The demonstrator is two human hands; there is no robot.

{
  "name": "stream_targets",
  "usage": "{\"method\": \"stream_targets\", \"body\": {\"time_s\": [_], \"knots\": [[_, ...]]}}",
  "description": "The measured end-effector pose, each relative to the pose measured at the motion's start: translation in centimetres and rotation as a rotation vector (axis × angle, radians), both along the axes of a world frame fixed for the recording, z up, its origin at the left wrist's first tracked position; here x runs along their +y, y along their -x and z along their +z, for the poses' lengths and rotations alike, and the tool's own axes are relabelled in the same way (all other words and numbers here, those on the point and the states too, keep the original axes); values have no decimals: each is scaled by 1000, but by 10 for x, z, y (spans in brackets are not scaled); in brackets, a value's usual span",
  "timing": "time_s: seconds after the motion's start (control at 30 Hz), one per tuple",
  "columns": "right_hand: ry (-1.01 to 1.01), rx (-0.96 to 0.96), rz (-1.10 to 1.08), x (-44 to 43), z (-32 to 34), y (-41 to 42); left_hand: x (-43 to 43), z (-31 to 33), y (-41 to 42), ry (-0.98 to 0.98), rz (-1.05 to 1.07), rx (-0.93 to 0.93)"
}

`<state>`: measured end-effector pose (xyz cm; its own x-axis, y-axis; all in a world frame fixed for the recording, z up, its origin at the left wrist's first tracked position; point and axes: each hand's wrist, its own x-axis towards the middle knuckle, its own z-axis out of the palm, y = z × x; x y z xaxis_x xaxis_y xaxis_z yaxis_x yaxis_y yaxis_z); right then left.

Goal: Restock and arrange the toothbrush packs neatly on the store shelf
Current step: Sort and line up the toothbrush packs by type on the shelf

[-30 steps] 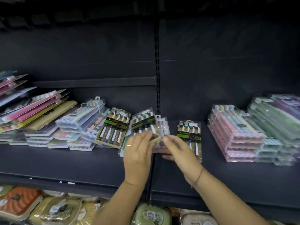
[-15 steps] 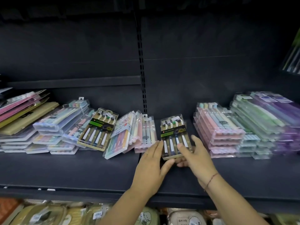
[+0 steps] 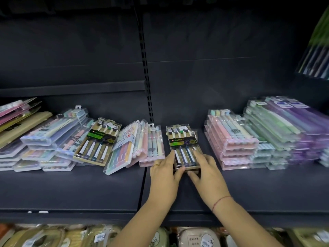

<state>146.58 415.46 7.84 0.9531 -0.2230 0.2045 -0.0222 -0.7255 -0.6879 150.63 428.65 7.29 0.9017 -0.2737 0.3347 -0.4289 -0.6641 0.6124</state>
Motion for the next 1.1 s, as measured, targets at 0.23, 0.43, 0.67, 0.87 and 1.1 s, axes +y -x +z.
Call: {"method": "stream_targets", "body": {"time_s": [0.23,0.43,0.67,0.87,1.1], "knots": [[-30,-4,-107,2,-10,10,-13,-6,-4,357,-118,194],[-41,42,-175,5,-9,16,-18,-7,-12,373,-150,279],[-29,37,-215,10,-9,31,-27,-12,-19,367,-103,297],[-111,72,-212,9,-4,32,-27,-4,-16,282,-144,338],[72,-216,-165,29,5,29,27,28,-23,-8,33,-173]]}}
